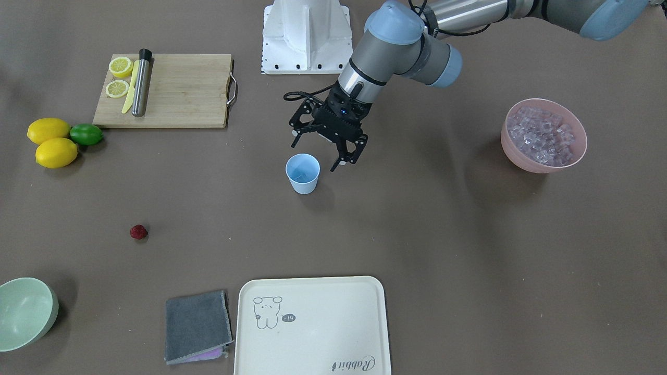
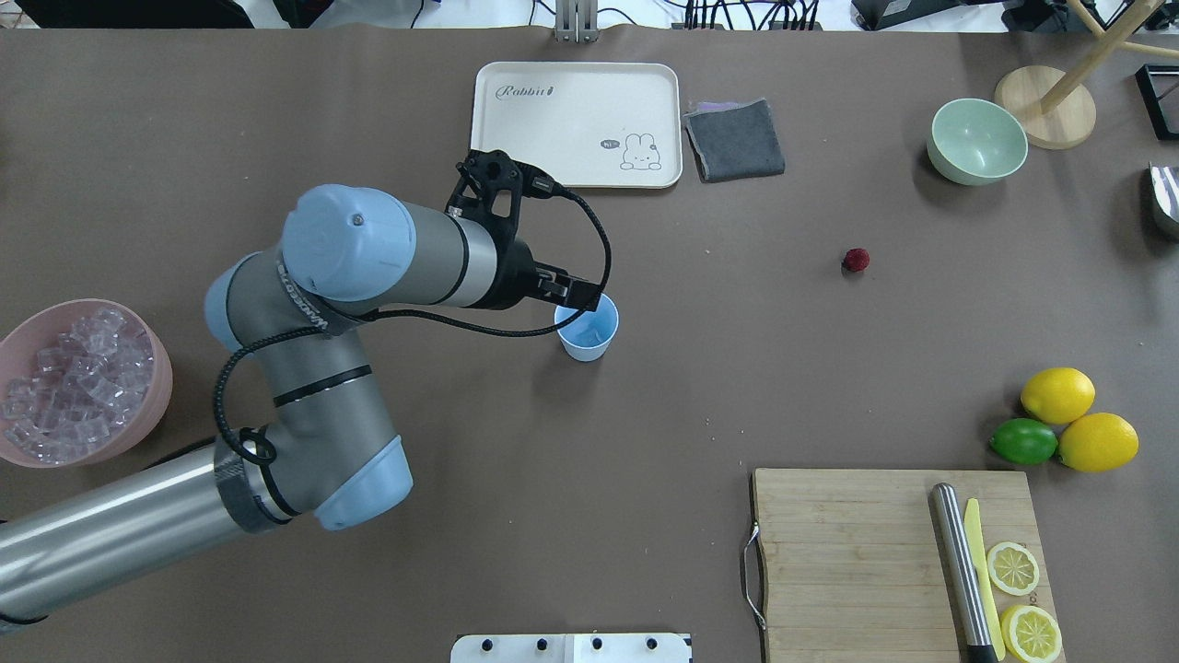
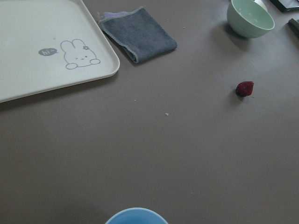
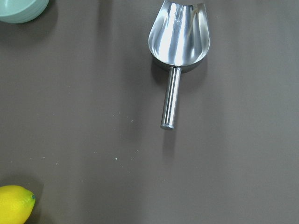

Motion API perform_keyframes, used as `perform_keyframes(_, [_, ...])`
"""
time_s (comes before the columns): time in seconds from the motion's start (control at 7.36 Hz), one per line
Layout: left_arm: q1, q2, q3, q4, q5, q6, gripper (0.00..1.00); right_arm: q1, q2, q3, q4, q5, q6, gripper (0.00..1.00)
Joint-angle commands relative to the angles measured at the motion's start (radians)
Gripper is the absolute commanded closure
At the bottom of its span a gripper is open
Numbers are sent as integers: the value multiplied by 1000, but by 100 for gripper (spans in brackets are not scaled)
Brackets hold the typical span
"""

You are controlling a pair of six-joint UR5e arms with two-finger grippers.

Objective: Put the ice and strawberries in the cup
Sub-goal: 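Move the left gripper back over the pink bowl of ice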

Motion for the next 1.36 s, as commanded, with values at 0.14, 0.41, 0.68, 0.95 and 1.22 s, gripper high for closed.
perform_keyframes(0.14, [-144, 237, -211, 166, -123, 157, 3, 0, -2, -6, 2, -1, -1, 0])
perform_keyframes(0.41, [-265, 410, -292, 158, -218, 255, 3, 0, -2, -7, 2, -3, -1, 0])
perform_keyframes(0.68, [-385, 541, -297, 157, -286, 448, 2, 0, -3, -13, -3, 0, -1, 0])
perform_keyframes(0.95, [-430, 664, -298, 110, -283, 516, 2, 0, -5, -24, 0, -10, -4, 0])
perform_keyframes(1.22, [-428, 835, -295, -54, -276, 515, 2, 0, -11, -24, 3, -6, -9, 0])
